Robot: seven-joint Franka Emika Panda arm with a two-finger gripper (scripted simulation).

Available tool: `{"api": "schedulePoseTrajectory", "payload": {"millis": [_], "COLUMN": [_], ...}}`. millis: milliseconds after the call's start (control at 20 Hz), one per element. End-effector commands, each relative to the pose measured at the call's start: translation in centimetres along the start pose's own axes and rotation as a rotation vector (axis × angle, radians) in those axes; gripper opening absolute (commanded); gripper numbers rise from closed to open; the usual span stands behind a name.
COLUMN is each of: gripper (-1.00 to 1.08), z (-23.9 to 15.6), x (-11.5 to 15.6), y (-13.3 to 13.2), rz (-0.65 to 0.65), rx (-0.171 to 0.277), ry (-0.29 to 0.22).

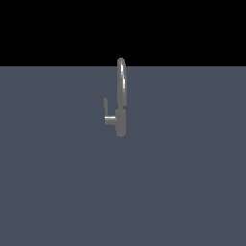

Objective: Turn on the faucet by rotating a designated handle.

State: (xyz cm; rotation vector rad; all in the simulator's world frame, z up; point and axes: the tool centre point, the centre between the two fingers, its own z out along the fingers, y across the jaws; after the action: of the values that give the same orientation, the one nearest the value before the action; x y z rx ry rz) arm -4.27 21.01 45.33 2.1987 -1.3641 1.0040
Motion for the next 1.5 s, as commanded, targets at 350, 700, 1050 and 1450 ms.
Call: {"api": "schedulePoseTrajectory", "payload": {"millis": [350,700,1050,1450], "gripper": [-1.00,-1.00,-1.00,-1.00], "z": [14.7,25.4,31.8,33.6], "x": [-4.4,-7.1,-8.7,-9.2], "y": [-3.8,-3.6,-2.3,-1.9], "rz": [0.131,0.221,0.278,0.295], "rx": [-0.145,-0.251,-0.318,-0.337], "ry": [0.017,0.006,-0.007,-0.012]}}
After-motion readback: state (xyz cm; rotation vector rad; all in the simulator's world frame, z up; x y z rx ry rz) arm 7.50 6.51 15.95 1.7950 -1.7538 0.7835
